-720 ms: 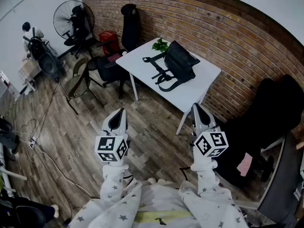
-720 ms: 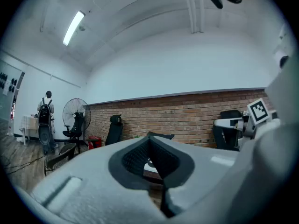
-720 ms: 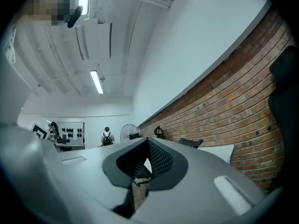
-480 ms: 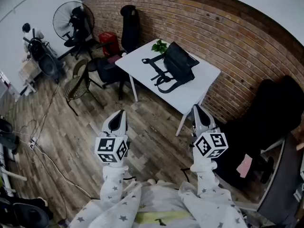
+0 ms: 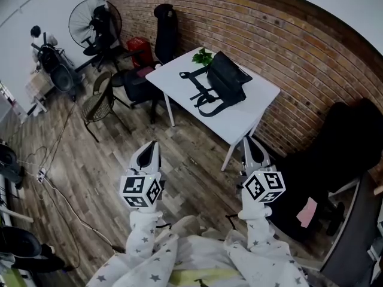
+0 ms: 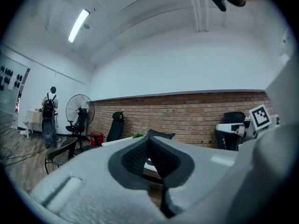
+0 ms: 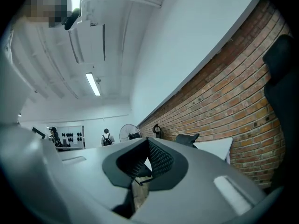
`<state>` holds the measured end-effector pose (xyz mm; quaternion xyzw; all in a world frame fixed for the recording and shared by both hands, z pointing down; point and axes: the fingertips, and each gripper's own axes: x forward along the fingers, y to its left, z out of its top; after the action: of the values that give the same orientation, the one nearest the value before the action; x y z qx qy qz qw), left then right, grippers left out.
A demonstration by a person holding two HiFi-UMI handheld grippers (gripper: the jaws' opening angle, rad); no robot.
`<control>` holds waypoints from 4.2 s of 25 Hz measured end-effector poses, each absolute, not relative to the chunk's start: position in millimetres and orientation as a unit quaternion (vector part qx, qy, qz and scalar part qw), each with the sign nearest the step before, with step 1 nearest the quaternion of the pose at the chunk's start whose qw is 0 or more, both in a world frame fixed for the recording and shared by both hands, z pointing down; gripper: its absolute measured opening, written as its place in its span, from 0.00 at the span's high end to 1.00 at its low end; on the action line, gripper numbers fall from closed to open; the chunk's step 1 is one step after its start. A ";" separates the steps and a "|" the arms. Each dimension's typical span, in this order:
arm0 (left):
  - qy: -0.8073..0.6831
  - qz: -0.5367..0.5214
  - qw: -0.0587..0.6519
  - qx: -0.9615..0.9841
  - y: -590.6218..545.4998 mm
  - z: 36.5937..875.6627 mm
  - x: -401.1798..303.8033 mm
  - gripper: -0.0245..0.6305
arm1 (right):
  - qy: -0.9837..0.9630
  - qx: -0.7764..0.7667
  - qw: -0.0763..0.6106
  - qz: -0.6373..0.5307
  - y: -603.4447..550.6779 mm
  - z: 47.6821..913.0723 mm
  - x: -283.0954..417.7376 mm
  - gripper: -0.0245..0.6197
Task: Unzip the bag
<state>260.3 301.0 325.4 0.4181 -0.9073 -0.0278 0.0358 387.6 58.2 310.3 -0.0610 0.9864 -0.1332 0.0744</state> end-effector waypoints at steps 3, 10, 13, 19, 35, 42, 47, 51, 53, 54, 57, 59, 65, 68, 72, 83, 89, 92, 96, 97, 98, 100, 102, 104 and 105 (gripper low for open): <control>-0.910 -0.032 0.038 0.412 301.2 326.5 257.9 0.96 | 0.988 -0.055 0.077 -0.122 57.6 310.0 382.8 0.95; -0.909 -0.027 0.046 0.413 292.5 330.3 248.9 0.87 | 0.989 -0.044 0.066 -0.124 50.4 316.2 361.8 0.82; -0.909 -0.028 0.052 0.412 290.8 334.6 236.5 0.84 | 0.989 -0.043 0.063 -0.129 48.2 320.8 347.5 0.81; -0.906 -0.033 0.069 0.416 284.1 351.6 200.3 0.77 | 0.988 -0.043 0.048 -0.138 43.9 340.5 308.9 0.80; -0.887 -0.041 0.078 0.454 250.3 355.3 45.5 0.73 | 0.986 -0.072 0.043 -0.144 24.4 351.6 168.5 0.78; -0.873 -0.036 0.071 0.482 234.9 350.5 -1.6 0.70 | 0.984 -0.091 0.054 -0.146 22.4 352.1 128.1 0.78; -0.870 -0.035 0.082 0.484 233.1 360.1 -18.8 0.69 | 0.982 -0.097 0.051 -0.152 19.7 359.3 112.1 0.78; -0.871 -0.041 0.091 0.481 236.0 369.1 -33.0 0.68 | 0.982 -0.096 0.047 -0.153 21.9 364.1 99.1 0.77; -0.869 -0.043 0.097 0.483 233.0 375.1 -39.4 0.68 | 0.982 -0.100 0.044 -0.152 19.5 367.8 92.1 0.77; -0.868 -0.044 0.100 0.484 230.2 378.2 -43.0 0.68 | 0.982 -0.101 0.043 -0.152 17.3 370.0 88.0 0.77; -0.865 -0.046 0.106 0.489 217.4 386.3 -57.0 0.68 | 0.981 -0.104 0.041 -0.156 8.1 377.5 74.0 0.76; -0.861 -0.045 0.108 0.496 204.7 388.4 -69.7 0.68 | 0.980 -0.110 0.042 -0.158 -0.9 380.9 64.1 0.76; -0.839 -0.037 0.113 0.531 149.3 388.9 -109.8 0.68 | 0.976 -0.133 0.042 -0.165 -33.7 385.4 28.7 0.75; -0.826 -0.033 0.124 0.549 120.3 394.1 -127.6 0.68 | 0.974 -0.144 0.035 -0.173 -50.3 392.1 10.2 0.74; -0.812 -0.031 0.137 0.566 88.4 399.8 -149.6 0.68 | 0.971 -0.151 0.024 -0.184 -67.9 400.5 -15.2 0.74; -0.780 -0.022 0.151 0.607 13.6 399.9 -189.3 0.68 | 0.960 -0.157 0.010 -0.233 -113.3 422.5 -65.9 0.74; -0.754 -0.009 0.157 0.638 -26.6 401.6 -199.3 0.68 | 0.956 -0.149 -0.006 -0.254 -122.5 439.3 -88.0 0.74; -0.737 -0.001 0.157 0.657 -48.0 399.6 -204.3 0.68 | 0.954 -0.148 -0.015 -0.261 -125.3 448.2 -99.0 0.74; -0.714 0.007 0.157 0.682 -77.7 397.7 -210.2 0.68 | 0.951 -0.142 -0.024 -0.273 -126.0 458.4 -113.5 0.75; -0.708 0.007 0.156 0.689 -86.2 397.3 -212.2 0.68 | 0.950 -0.142 -0.026 -0.276 -126.7 460.7 -117.5 0.76; -0.701 0.008 0.156 0.696 -94.8 397.2 -214.0 0.68 | 0.949 -0.143 -0.028 -0.278 -127.3 463.1 -121.3 0.76; -0.684 0.010 0.159 0.712 -111.8 398.4 -216.8 0.68 | 0.948 -0.151 -0.032 -0.280 -129.1 468.3 -128.4 0.76; -0.664 0.014 0.162 0.730 -129.7 399.9 -218.2 0.68 | 0.945 -0.165 -0.035 -0.281 -133.4 473.2 -135.7 0.76; -0.639 0.020 0.166 0.751 -146.0 402.2 -216.9 0.68 | 0.939 -0.183 -0.038 -0.288 -137.9 479.4 -141.2 0.76; -0.626 0.024 0.169 0.761 -153.4 403.8 -215.7 0.68 | 0.936 -0.192 -0.039 -0.293 -139.5 483.4 -143.4 0.76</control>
<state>-215.7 -153.4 403.8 0.7608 -0.6262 0.0241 0.1685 -143.4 -139.5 483.4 -0.1915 0.9358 -0.2933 -0.0391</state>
